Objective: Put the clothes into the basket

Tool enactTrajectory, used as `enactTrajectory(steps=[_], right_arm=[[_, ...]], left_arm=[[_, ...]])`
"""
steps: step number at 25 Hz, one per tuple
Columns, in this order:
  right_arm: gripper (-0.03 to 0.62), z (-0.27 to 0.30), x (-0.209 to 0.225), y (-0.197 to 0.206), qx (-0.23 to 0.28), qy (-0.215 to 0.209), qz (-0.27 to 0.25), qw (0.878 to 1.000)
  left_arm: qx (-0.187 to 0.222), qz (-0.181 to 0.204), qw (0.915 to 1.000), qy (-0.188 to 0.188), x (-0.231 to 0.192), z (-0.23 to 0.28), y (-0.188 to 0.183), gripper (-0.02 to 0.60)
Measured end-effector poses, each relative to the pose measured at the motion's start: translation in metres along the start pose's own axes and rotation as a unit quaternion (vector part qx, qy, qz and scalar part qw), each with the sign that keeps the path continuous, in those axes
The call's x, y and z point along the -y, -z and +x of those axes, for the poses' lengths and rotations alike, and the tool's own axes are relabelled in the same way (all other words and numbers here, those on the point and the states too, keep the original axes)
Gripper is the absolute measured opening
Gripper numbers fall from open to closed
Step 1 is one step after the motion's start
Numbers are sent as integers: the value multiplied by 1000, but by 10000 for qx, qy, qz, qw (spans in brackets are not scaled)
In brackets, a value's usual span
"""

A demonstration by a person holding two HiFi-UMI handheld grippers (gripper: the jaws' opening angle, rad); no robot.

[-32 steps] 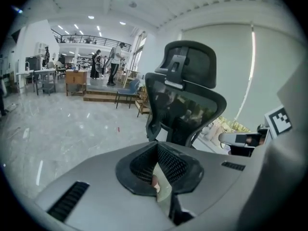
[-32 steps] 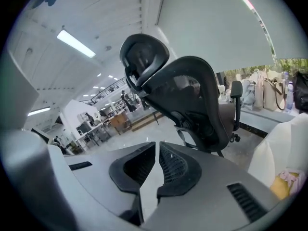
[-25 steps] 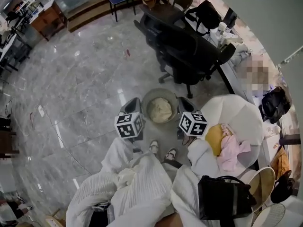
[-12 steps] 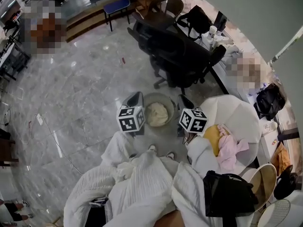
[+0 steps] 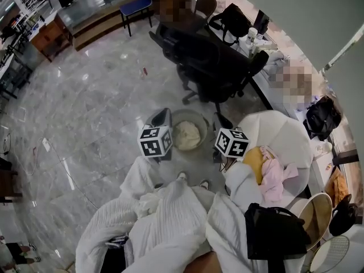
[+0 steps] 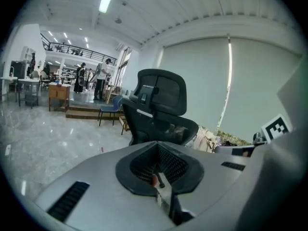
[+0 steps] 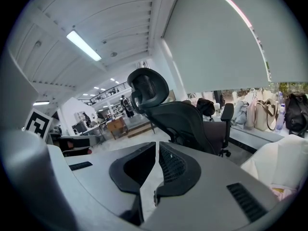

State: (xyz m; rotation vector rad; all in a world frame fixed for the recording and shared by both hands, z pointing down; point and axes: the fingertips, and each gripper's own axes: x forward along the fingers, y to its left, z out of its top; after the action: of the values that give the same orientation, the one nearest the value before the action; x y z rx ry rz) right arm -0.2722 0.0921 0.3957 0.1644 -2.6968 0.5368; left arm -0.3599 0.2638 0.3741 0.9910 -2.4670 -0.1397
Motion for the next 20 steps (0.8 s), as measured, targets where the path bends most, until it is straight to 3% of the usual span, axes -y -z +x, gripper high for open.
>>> enactTrajectory(steps=[13, 20], right_arm=[[38, 8, 9, 11, -97, 172, 210, 9996], [38, 4, 14, 8, -8, 472, 274, 9985]], left_arm=[[-53, 85, 9997, -204, -20, 5, 1, 3], [-188, 182, 9996, 137, -13, 25, 2, 3]])
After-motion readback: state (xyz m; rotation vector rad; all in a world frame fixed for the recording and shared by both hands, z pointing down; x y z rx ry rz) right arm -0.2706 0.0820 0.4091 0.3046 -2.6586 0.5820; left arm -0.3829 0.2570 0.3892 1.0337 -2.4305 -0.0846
